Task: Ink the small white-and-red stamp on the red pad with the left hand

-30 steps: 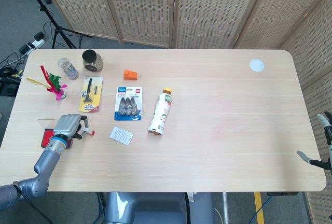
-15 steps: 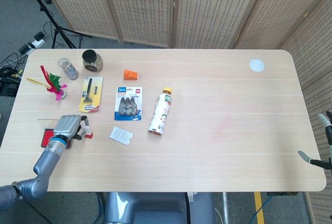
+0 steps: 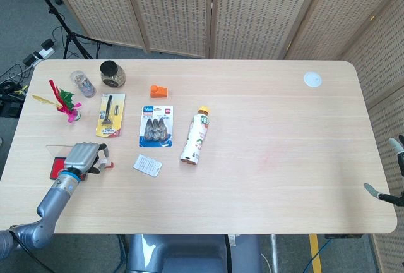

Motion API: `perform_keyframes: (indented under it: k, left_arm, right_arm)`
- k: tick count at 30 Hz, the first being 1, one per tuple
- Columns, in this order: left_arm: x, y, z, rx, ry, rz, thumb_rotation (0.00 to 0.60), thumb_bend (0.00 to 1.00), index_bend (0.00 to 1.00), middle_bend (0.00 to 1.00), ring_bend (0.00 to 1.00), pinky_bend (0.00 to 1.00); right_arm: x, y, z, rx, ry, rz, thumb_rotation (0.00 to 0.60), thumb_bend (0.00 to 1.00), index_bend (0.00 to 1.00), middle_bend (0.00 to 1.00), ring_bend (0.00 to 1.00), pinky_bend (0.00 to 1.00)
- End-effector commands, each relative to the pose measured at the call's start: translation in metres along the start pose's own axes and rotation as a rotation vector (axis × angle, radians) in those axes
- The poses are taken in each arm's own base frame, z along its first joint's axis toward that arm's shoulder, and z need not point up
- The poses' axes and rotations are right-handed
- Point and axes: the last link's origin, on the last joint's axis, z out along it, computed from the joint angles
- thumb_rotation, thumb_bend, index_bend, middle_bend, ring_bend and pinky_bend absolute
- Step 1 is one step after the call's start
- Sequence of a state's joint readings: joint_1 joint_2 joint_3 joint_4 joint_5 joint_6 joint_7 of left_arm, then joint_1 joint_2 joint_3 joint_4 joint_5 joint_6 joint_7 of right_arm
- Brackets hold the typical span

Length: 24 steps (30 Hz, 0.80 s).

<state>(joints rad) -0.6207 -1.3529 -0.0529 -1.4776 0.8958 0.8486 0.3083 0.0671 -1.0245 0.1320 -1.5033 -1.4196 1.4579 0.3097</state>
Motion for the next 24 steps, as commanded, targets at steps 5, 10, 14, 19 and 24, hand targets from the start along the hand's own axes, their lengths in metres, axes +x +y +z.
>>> perform_keyframes:
  k: [5, 10, 14, 19, 24]
  left_arm:
    - [0.01, 0.001, -0.007, -0.004, 0.027, 0.003, 0.6, 0.34, 0.39, 0.96, 0.93, 0.86]
    - [0.037, 0.004, -0.033, -0.072, 0.161, -0.054, 0.6, 0.28, 0.24, 0.68, 0.66, 0.77]
    - [0.049, -0.002, -0.053, -0.097, 0.25, -0.087, 0.6, 0.05, 0.04, 0.07, 0.1, 0.28]
    - [0.054, -0.025, -0.09, -0.047, 0.447, -0.108, 0.6, 0.0, 0.0, 0.0, 0.0, 0.01]
    - [0.043, -0.04, -0.106, 0.022, 0.481, -0.107, 0.6, 0.0, 0.0, 0.0, 0.0, 0.0]
  right_arm:
    - [0.001, 0.0, 0.0, -0.001, 0.002, 0.002, 0.6, 0.0, 0.0, 0.0, 0.0, 0.0]
    - [0.002, 0.001, 0.0, -0.001, 0.005, 0.004, 0.6, 0.0, 0.0, 0.0, 0.0, 0.0]
    - [0.003, 0.0, -0.001, 0.001, 0.009, 0.005, 0.6, 0.0, 0.01, 0.0, 0.0, 0.0]
    - [0.004, -0.002, -0.003, 0.011, 0.029, 0.01, 0.6, 0.0, 0.0, 0.0, 0.0, 0.0]
    - [0.006, -0.003, -0.003, 0.024, 0.06, 0.017, 0.6, 0.0, 0.0, 0.0, 0.0, 0.0]
